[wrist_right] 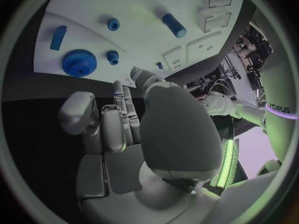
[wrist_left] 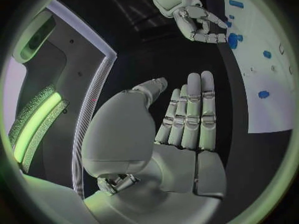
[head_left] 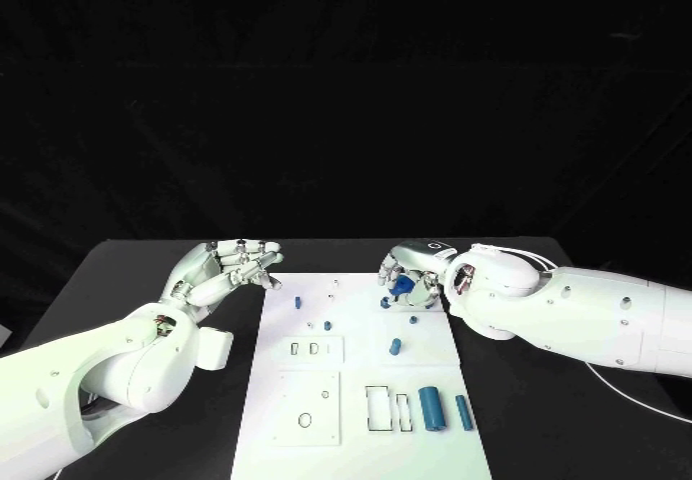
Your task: Assemble the parts on the task board
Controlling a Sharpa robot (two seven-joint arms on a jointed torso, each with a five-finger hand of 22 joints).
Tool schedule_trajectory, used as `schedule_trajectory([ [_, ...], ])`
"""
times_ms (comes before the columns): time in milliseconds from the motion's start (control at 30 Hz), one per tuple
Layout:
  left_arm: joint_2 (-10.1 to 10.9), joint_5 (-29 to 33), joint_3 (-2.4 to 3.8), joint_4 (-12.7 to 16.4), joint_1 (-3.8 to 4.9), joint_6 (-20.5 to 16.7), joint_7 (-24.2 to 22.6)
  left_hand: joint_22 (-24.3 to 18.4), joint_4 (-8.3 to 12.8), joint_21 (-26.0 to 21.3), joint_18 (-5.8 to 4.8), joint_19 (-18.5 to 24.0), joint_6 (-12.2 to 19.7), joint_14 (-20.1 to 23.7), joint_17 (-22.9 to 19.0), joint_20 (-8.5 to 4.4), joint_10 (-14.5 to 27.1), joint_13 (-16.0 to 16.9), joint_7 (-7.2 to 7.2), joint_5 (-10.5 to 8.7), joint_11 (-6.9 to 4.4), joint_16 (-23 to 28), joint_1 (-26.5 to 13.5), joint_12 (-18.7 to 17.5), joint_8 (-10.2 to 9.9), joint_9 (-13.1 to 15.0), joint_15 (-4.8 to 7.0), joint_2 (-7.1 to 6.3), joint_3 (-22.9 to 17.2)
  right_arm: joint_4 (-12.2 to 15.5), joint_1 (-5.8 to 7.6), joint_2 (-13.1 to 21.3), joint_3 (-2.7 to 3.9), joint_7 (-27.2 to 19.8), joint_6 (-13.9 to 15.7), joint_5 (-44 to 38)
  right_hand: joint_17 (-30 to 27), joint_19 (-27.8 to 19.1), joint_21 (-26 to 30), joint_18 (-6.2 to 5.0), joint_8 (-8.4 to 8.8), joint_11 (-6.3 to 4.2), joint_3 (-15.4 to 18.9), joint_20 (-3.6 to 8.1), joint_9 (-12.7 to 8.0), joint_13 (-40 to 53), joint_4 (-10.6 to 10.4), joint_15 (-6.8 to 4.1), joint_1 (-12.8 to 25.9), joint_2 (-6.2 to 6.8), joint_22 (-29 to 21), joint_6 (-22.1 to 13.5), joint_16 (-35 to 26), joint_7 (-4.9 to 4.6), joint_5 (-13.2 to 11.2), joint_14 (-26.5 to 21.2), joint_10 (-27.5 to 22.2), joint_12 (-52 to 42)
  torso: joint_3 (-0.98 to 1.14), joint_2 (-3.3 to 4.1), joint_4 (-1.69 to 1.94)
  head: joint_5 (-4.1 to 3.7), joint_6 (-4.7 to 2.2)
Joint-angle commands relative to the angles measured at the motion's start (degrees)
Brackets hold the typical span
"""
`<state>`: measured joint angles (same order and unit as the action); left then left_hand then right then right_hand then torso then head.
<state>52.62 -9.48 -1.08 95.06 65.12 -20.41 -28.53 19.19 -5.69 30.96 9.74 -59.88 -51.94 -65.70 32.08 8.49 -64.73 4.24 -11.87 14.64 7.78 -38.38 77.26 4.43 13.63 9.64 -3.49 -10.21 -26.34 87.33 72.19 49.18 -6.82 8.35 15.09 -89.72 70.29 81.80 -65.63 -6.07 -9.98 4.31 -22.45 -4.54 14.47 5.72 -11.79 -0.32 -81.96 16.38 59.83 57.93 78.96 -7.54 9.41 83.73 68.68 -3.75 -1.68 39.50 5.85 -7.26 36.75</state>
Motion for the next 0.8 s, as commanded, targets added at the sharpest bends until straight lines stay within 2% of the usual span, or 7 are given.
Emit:
schedule_trajectory([
  [33,0.13,-0.45,0.19,0.50,0.09,1.70,0.34,0.27,-0.10,0.56,0.32,0.46,-0.34,0.51,0.20,0.03,-0.49,0.07,0.00,0.02,0.03,-0.60,-0.27,-0.29,-0.28,0.06,0.07,-0.41,-0.34,-0.32,-0.11,-0.22,0.01,2.68,-2.72,-4.01,0.30,0.26,-1.23,1.03,-0.31,0.01,0.11,-0.09,0.17,0.09,-0.46,0.08,-0.53,0.17,1.43,-0.14,0.36,0.31,0.66,3.21,-0.58,0.11,-0.13,0.47,0.32,-0.38,0.09],
  [300,0.58,-0.19,0.36,0.60,0.14,1.63,0.65,1.02,-0.22,1.59,0.37,0.83,-0.34,0.53,0.74,0.06,-0.51,0.09,0.01,0.03,0.02,-1.61,-0.33,-0.33,-0.32,0.13,0.10,-0.39,-0.48,-1.06,-0.27,-0.86,0.01,4.21,-2.14,-5.41,0.88,0.88,-4.12,1.51,-0.38,0.03,0.11,-0.27,0.46,0.18,-0.76,0.03,-0.86,-0.06,4.87,-0.12,0.90,0.38,1.29,3.19,-0.97,0.11,-0.14,0.94,0.67,-0.58,0.36],
  [533,0.76,-0.14,0.40,0.66,0.26,1.72,0.78,1.24,-0.27,1.88,0.38,0.95,-0.37,0.57,0.87,0.07,-0.55,0.10,0.02,0.03,0.01,-1.88,-0.37,-0.32,-0.31,0.16,0.10,-0.40,-0.51,-1.91,-0.65,-1.50,0.00,4.57,-2.02,-5.84,1.13,1.06,-5.17,1.64,-0.44,0.03,-0.38,-0.37,0.66,0.26,-1.01,-0.01,-1.20,-0.39,6.07,-0.08,1.20,0.44,1.52,3.21,-0.99,0.07,-0.24,1.34,1.17,-0.75,0.72],
  [800,0.65,0.08,0.42,0.30,0.30,1.81,0.89,1.30,-0.29,1.95,0.38,1.01,-0.39,0.62,0.90,0.08,-0.56,0.11,0.03,0.03,0.01,-1.93,-0.38,-0.32,-0.31,0.17,0.10,-0.40,-0.52,-3.16,-1.36,-2.28,-0.02,4.50,-2.47,-5.73,1.40,1.84,-7.78,2.12,-0.52,0.00,-0.94,-0.46,0.89,0.34,-1.34,-0.05,-1.32,-0.42,9.21,-0.02,1.55,0.40,1.60,3.26,-0.88,0.04,-0.38,1.82,1.36,-1.12,0.89],
])
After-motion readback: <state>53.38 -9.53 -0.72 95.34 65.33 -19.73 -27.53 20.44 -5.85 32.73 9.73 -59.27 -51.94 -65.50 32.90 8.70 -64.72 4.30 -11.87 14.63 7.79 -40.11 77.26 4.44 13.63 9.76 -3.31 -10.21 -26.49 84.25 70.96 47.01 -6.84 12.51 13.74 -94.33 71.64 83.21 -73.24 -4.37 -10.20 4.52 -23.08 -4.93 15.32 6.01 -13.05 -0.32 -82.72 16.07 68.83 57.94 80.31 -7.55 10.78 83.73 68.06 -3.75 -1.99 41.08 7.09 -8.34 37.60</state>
